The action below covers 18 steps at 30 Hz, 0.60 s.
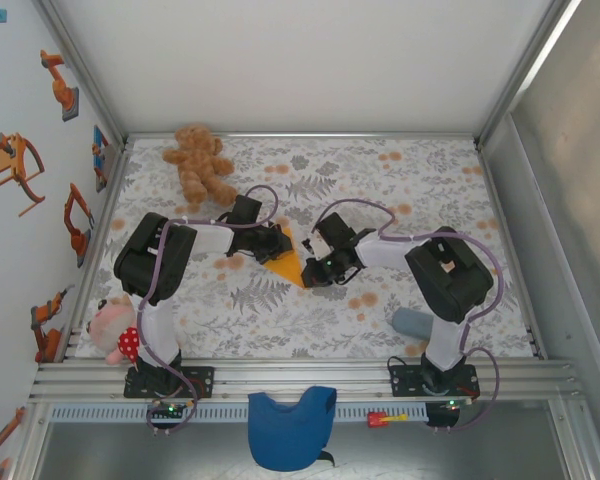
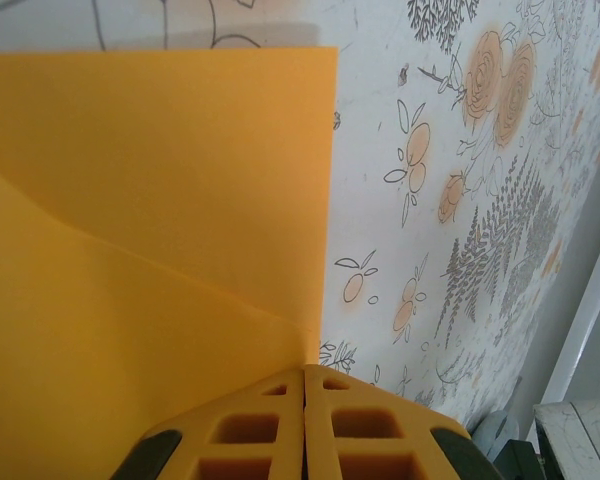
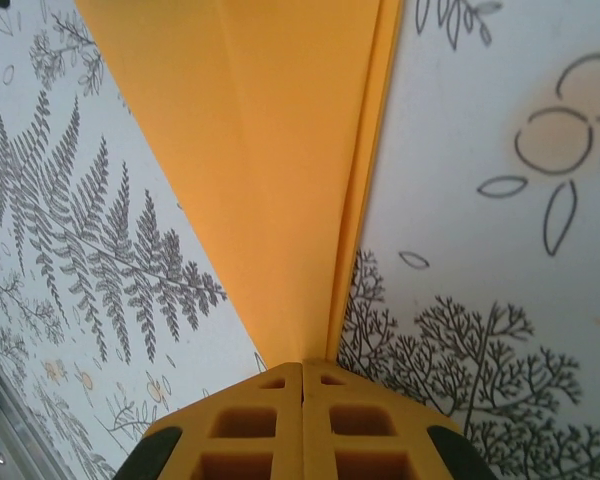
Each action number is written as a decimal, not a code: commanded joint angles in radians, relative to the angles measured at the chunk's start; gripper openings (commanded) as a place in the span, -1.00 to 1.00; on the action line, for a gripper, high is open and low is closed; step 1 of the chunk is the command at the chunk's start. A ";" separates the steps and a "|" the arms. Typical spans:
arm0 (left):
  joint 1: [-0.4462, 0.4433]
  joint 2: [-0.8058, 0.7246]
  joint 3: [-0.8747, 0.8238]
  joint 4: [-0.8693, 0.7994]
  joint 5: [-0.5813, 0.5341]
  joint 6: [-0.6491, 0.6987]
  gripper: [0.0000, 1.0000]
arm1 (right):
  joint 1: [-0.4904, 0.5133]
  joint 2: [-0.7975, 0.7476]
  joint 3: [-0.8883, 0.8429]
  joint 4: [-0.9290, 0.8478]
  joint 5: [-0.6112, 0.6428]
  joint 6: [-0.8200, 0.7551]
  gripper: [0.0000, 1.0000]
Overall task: Fold a paper plane with a square sheet of paper (pick it up from the middle)
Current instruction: Fourth fold the wing at the center of the table.
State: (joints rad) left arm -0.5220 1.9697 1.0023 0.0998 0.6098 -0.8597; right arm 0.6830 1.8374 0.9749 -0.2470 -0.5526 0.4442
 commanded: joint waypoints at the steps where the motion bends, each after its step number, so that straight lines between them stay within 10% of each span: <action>1: 0.010 0.080 -0.029 -0.132 -0.108 0.013 -0.84 | 0.004 -0.021 -0.055 -0.176 -0.001 -0.021 -0.90; 18: 0.006 0.069 -0.023 -0.100 -0.077 0.002 -0.84 | -0.001 -0.108 0.005 0.042 0.032 0.075 -0.99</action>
State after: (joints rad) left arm -0.5220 1.9697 1.0027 0.1009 0.6136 -0.8597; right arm 0.6830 1.6894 0.9337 -0.2657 -0.5262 0.4828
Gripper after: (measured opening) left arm 0.081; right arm 0.049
